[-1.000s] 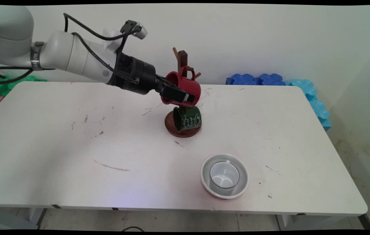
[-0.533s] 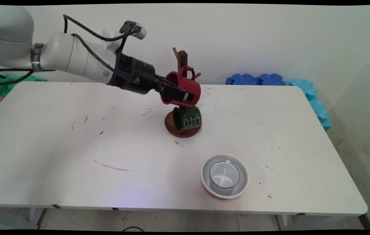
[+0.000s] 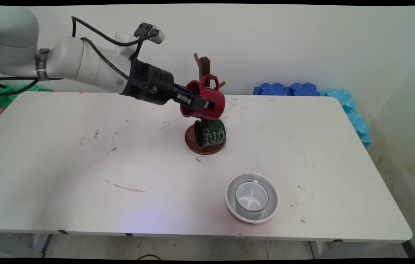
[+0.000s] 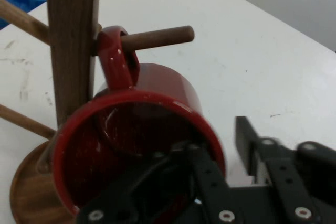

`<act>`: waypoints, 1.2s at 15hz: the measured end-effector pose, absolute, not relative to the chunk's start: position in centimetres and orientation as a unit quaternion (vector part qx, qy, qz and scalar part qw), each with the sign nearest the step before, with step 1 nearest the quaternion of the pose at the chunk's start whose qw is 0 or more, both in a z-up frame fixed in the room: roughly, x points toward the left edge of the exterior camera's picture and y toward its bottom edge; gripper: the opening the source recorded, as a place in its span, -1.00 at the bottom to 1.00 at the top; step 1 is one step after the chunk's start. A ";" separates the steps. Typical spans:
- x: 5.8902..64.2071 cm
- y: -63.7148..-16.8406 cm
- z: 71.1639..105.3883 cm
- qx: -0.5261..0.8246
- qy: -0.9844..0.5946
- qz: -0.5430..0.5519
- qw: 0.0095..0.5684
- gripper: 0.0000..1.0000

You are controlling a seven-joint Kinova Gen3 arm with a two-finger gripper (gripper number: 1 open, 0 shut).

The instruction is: Pick up the red mug from the rack, then place the picked object on the table

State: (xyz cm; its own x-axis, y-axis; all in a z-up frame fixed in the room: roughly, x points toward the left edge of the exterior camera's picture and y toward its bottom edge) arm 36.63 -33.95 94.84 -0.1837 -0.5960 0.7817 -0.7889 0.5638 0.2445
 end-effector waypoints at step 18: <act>36.9 -34.0 94.8 0.455 -0.766 0.106 0.442 -1.00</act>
State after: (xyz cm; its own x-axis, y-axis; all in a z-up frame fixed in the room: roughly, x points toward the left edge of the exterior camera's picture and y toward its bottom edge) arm 36.89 -33.99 94.79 -0.1955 -0.6031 0.7734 -0.7906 0.5635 0.2395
